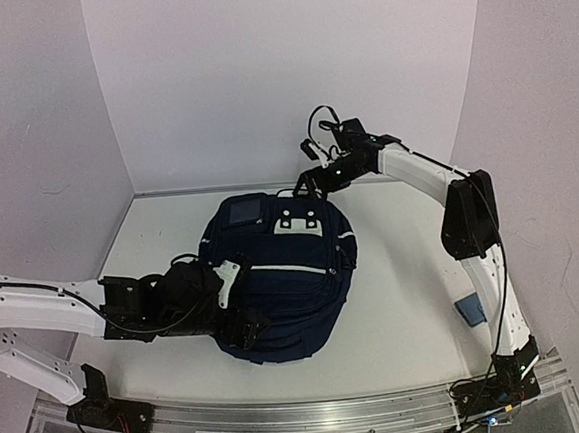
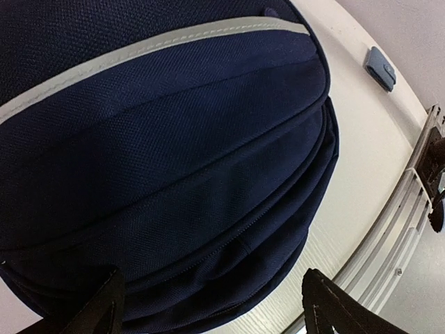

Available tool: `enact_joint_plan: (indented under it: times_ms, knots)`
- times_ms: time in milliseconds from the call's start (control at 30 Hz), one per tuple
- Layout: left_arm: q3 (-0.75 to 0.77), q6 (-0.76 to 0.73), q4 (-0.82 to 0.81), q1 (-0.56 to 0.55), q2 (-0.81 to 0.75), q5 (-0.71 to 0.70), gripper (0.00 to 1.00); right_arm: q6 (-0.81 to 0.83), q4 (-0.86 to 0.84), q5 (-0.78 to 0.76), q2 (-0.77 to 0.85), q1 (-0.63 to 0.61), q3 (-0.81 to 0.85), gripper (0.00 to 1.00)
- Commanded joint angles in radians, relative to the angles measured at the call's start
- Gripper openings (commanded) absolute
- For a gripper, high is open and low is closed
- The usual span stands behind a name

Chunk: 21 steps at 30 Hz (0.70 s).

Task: Pack the student bag
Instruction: Adjust the student bag at the center of the board.

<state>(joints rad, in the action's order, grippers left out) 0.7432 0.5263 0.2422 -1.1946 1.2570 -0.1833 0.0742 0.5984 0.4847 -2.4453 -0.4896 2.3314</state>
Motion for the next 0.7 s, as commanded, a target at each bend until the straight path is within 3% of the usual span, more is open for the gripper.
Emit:
enact_joint_plan:
  times_ms: [0, 200, 333, 500, 667]
  knots:
    - [-0.045, 0.163, -0.088, 0.0, 0.021, 0.002, 0.95, -0.007, -0.001, 0.023, -0.01, 0.0, -0.003, 0.93]
    - [-0.131, 0.274, -0.181, 0.18, -0.061, 0.056, 0.98, 0.035, 0.004, 0.076, 0.075, 0.015, -0.238, 0.73]
    - [-0.127, 0.272, -0.159, 0.306, -0.071, 0.051, 0.98, 0.041, 0.008, 0.155, 0.177, 0.051, -0.43, 0.61]
    - [-0.078, 0.217, -0.214, 0.475, 0.035, 0.158, 0.98, 0.037, 0.007, 0.283, 0.387, 0.058, -0.736, 0.63]
    - [0.088, 0.137, -0.312, 0.63, 0.252, 0.344, 0.98, 0.044, 0.008, 0.427, 0.561, 0.026, -1.021, 0.7]
